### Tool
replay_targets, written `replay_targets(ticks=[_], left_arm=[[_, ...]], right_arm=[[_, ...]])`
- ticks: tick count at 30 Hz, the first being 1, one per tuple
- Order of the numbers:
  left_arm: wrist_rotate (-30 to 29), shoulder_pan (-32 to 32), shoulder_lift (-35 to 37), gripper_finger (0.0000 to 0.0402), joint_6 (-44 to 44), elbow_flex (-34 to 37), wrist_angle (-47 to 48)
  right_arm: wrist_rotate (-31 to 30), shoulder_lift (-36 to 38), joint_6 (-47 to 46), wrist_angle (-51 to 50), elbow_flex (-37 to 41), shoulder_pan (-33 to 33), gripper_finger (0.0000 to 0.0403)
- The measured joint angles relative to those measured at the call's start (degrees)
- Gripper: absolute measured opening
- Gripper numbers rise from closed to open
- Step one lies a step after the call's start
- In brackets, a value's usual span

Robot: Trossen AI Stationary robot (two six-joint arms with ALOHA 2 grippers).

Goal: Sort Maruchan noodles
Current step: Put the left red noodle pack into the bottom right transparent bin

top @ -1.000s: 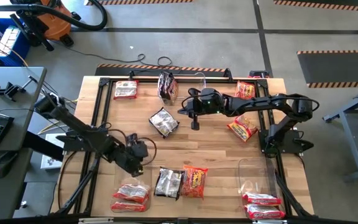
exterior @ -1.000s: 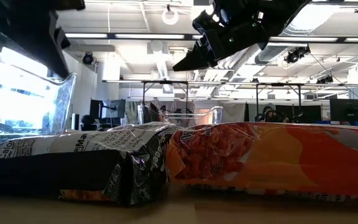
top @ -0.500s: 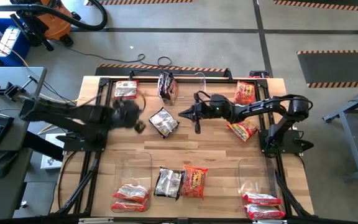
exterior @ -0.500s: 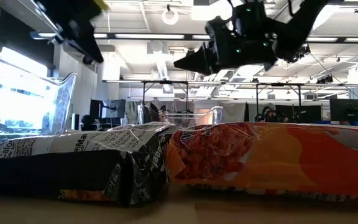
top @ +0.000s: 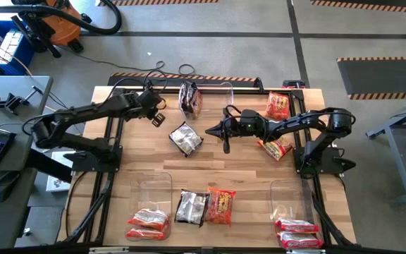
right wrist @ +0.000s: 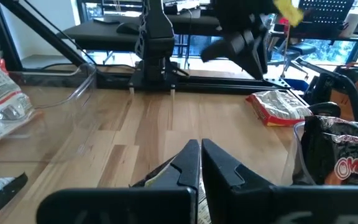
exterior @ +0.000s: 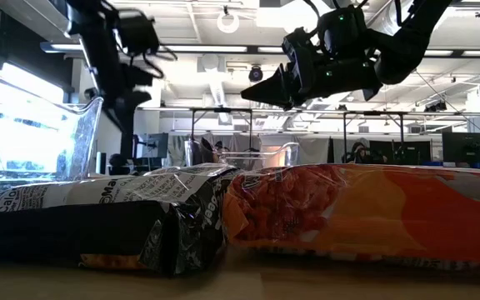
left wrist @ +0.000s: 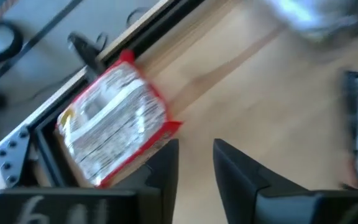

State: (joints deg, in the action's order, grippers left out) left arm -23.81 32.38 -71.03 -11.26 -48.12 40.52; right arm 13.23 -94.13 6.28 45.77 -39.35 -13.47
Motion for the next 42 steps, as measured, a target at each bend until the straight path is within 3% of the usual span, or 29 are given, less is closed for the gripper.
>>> replay_targets(ticks=[7, 14, 22, 32, 37, 42], left_arm=[[1.4, 5.7, -9.9, 0.0138, 0.3, 0.0, -2.4], [2.2, 6.8, -16.8, 0.0169, 0.3, 0.0, -7.1], [-1.8, 7.0, -21.9, 0.0171, -1.9, 0.0, -8.1], [-3.3, 7.0, -26.9, 0.017, 1.9, -0.1, -14.3], [-3.8, 6.9, -27.0, 0.0148, 2.5, -0.1, -14.2], [-5.6, 7.0, -27.2, 0.0077, 5.0, 0.0, -12.7]], right_arm=[[-0.1, 0.0, -0.9, -1.3, 0.0, 0.4, 0.0], [-0.1, 0.0, -0.9, -2.0, 0.0, 1.6, 0.0], [-0.1, 0.0, -1.4, -2.3, 0.0, 1.6, 0.0], [-0.1, 0.0, -1.4, -2.3, 0.0, 1.6, 0.0], [-0.2, 0.0, -1.3, -2.4, 0.0, 1.6, 0.0], [-0.2, 0.0, -1.4, -2.5, 0.0, 1.6, 0.0]])
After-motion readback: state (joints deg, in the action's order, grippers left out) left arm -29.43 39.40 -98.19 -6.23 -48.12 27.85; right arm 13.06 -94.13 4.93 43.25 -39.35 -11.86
